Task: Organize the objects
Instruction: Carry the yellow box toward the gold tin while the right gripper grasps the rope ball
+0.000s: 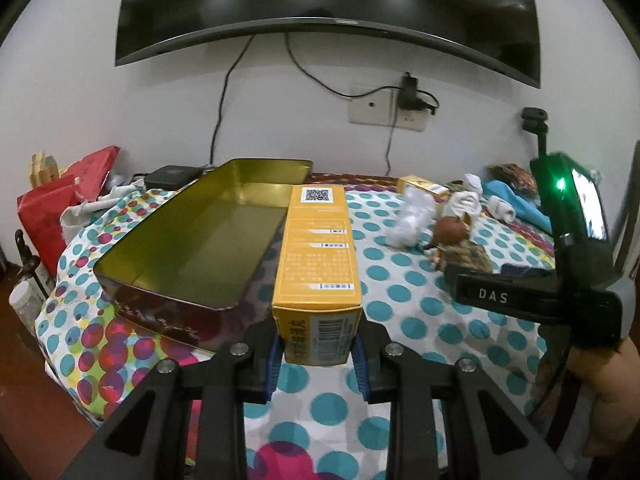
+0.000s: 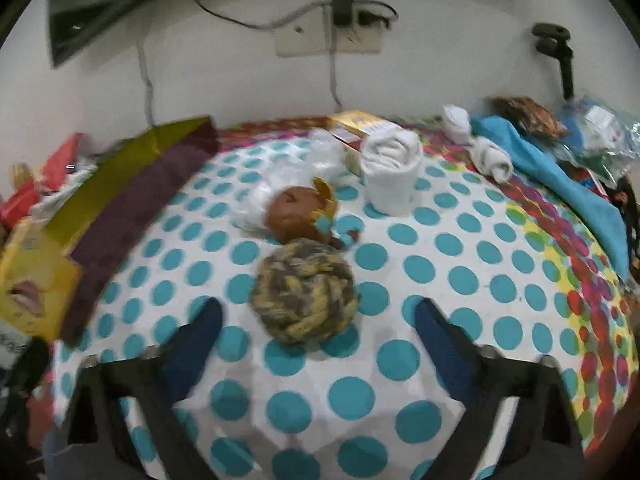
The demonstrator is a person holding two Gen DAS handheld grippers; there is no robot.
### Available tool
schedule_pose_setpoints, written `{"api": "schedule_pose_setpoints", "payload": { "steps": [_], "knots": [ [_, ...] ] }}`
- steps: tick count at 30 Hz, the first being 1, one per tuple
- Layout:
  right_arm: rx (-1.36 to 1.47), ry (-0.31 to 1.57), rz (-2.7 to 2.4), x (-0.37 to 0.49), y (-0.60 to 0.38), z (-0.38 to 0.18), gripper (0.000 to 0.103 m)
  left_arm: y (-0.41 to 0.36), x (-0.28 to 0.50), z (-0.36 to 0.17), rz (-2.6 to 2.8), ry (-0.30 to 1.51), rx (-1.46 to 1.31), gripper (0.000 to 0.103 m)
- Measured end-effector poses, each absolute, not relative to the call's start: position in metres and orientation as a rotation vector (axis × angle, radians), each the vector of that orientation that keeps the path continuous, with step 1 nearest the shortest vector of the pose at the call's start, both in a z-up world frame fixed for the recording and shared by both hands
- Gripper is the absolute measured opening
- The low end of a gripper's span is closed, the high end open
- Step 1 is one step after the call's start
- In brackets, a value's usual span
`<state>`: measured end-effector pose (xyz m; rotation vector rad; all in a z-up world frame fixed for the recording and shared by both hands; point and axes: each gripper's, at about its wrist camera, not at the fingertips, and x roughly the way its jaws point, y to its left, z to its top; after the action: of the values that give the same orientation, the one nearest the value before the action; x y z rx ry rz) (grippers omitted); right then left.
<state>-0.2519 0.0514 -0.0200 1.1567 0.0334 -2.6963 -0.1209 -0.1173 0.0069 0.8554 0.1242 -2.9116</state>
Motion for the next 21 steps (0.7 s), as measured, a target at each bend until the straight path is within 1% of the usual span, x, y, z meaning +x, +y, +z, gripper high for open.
{"api": "schedule_pose_setpoints", "payload": {
  "steps": [1,3,7,10,14,18,21],
  "knots": [
    [1.174,0.016,-2.673,-0.255,0.051,-0.023,0.053,-0.120,-0.120,0.007,-2.906,0.126,0.856,0.029],
    [1.213,-0.009,-2.640,-0.259,0.049,-0.029,0.051,-0.124,-0.121,0.007,-2.898,0.131,0.852,0.029],
    [1.185,0.027,-2.648,-0.251,0.047,-0.031,0.050,-0.127,-0.118,0.011,-2.888,0.109,0.811,0.029],
    [1.169,0.014,-2.661,-0.241,0.054,-0.031,0.050,-0.135,-0.118,0.017,-2.872,0.081,0.772,0.029],
    [1.165,-0.035,-2.662,-0.227,0.063,-0.032,0.050,-0.160,-0.123,0.017,-2.805,0.087,0.777,0.029],
    [1.155,-0.039,-2.644,-0.221,0.064,-0.032,0.050,-0.191,-0.127,0.013,-2.738,0.129,0.813,0.029],
    [1.154,-0.055,-2.638,-0.218,0.066,-0.032,0.050,-0.207,-0.130,0.010,-2.729,0.109,0.813,0.029]
  ]
}}
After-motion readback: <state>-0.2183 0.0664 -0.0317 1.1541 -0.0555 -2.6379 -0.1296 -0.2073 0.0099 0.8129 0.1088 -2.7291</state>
